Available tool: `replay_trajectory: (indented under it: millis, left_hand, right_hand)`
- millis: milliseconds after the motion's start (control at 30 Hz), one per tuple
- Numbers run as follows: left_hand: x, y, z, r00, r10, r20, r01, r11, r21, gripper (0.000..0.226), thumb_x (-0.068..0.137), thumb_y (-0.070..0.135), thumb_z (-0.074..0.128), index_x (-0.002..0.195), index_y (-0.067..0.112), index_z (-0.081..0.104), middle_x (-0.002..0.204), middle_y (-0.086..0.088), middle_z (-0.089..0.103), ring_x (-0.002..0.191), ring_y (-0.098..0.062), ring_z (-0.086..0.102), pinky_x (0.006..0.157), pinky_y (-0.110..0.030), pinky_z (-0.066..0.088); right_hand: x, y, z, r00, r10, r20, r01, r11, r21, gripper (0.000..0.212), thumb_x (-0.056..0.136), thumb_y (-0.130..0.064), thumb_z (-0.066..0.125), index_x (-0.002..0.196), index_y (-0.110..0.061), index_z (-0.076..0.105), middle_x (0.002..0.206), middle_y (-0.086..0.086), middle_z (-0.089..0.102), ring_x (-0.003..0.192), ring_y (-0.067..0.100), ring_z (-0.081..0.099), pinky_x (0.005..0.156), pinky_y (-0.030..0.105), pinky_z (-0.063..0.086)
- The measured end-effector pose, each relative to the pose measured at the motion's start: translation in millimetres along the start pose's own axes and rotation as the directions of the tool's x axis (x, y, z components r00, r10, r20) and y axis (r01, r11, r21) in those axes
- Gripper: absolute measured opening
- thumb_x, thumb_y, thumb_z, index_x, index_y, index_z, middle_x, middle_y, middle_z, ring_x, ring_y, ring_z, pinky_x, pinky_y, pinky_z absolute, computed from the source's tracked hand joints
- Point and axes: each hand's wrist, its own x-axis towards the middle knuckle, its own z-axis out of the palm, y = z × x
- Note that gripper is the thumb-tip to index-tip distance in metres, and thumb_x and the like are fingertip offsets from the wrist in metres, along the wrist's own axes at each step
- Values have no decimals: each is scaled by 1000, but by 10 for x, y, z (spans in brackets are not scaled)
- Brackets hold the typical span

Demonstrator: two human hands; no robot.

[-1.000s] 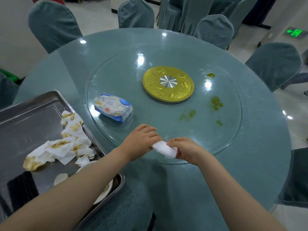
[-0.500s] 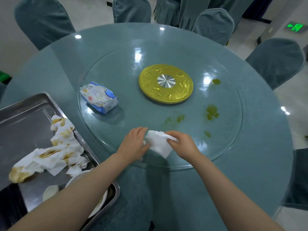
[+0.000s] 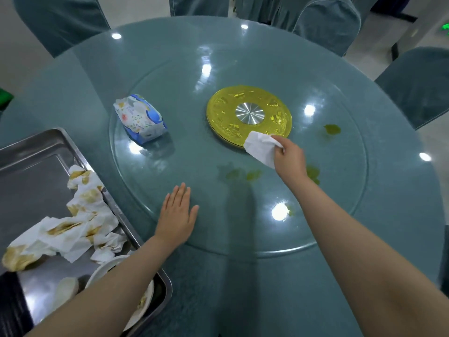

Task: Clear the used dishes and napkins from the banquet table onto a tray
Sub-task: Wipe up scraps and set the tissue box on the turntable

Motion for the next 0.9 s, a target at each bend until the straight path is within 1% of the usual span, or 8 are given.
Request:
replay_trajectory:
  millis: [100,267,367,400,533,633,733,900]
  left_hand:
    - [76,-165,-50,1000,23,-9,-23,1000,-19,80,90,55,2,153,10,20,162,-4,11,149,-16,2,120,-32,-4]
    - [157,-321,-93,999,39,-25,-36,995,95,73,95,51,7,153,9,19,161,-4,12,149,-17,5,121,-33,-1]
    - [182,-379,-95,998,47,-29,-43,991,127,70,97,49,10,153,8,20,161,-6,15,149,-18,8,121,-35,2]
    - [189,-390,-96,998,50,-32,-45,989,139,69,97,49,11,153,8,21,161,-6,15,149,-18,8,121,-35,2]
    - [198,-394,-83,998,57,-36,-50,983,178,68,98,47,11,153,8,19,161,-5,13,149,-18,6,120,-32,-3]
    - [199,-392,-64,997,60,-44,-51,981,185,67,99,47,11,153,8,20,161,-5,14,149,-18,7,120,-31,-4]
    - [196,-396,-53,997,64,-45,-54,979,198,68,99,48,11,152,7,22,160,-6,17,149,-19,10,120,-31,-4]
    - [201,-399,-42,998,60,-35,-51,974,220,68,100,48,10,151,6,24,160,-8,20,148,-22,14,120,-32,-2]
  right_hand:
    - [88,43,122,999,0,-47,2,1000,31,45,93,-3,36,130,-17,59,129,5,61,115,19,55,88,19,38]
    - [151,202,384,996,91,-1,-91,995,53,41,100,-9,35,138,-17,49,133,2,52,112,13,48,89,13,31]
    - [167,303,580,995,101,6,-101,993,65,44,102,-14,35,145,-15,39,152,-1,36,138,14,34,112,23,24]
    - [159,351,651,996,87,29,-88,996,29,46,100,-9,36,146,-13,38,155,1,31,142,16,29,116,27,22]
    - [5,502,880,991,40,130,-21,990,-139,60,89,14,32,145,-8,38,157,7,27,145,20,22,110,19,19]
    - [-80,524,1008,991,14,136,6,989,-145,50,92,3,36,141,-7,42,151,8,37,139,25,31,113,32,26]
    - [-158,460,1121,994,-7,109,21,992,-127,39,99,-25,32,132,-12,47,146,7,42,134,26,35,113,46,30]
    - [-217,364,1280,996,14,89,-3,993,-121,45,105,-27,26,144,-8,40,155,8,33,146,20,21,120,40,17]
